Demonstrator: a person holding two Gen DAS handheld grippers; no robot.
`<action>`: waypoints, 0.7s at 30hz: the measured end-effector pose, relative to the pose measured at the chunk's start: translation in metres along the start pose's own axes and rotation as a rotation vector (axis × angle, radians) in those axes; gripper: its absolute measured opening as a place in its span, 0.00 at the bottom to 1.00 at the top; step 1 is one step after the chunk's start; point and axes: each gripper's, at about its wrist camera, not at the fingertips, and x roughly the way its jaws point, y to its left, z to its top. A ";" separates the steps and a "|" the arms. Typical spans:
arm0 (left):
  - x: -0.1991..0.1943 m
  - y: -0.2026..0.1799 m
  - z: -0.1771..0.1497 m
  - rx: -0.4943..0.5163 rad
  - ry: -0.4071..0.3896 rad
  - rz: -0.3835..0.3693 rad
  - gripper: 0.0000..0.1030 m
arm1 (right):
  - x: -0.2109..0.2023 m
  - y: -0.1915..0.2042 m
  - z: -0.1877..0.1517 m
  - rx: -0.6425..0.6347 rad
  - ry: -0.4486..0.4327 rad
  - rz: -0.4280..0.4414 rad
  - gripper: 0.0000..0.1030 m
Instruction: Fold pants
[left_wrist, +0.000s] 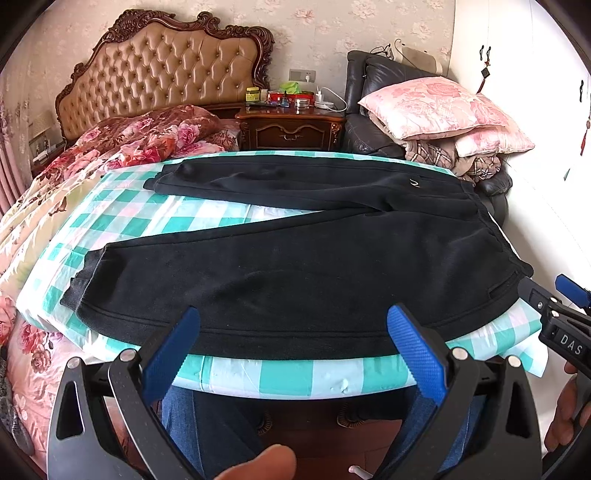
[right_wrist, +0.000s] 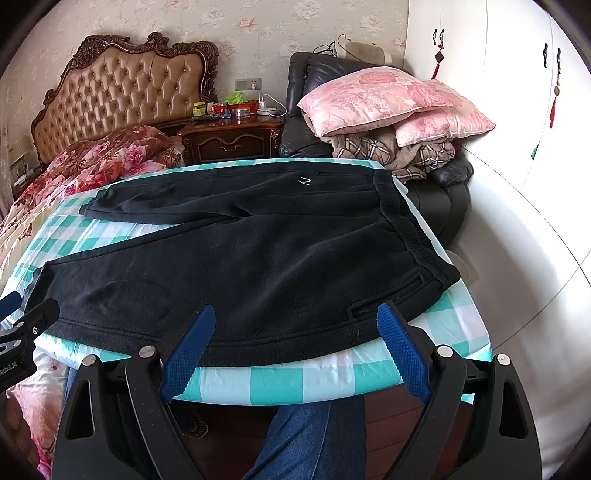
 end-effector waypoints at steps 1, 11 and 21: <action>0.000 0.000 0.000 -0.001 0.000 0.000 0.99 | 0.000 0.000 0.000 0.001 0.001 0.001 0.84; 0.001 0.001 -0.001 -0.004 0.000 -0.003 0.99 | 0.000 0.001 0.000 0.000 0.000 0.001 0.84; 0.001 0.002 -0.002 -0.006 -0.001 -0.004 0.99 | -0.001 0.000 0.000 0.001 0.000 0.000 0.84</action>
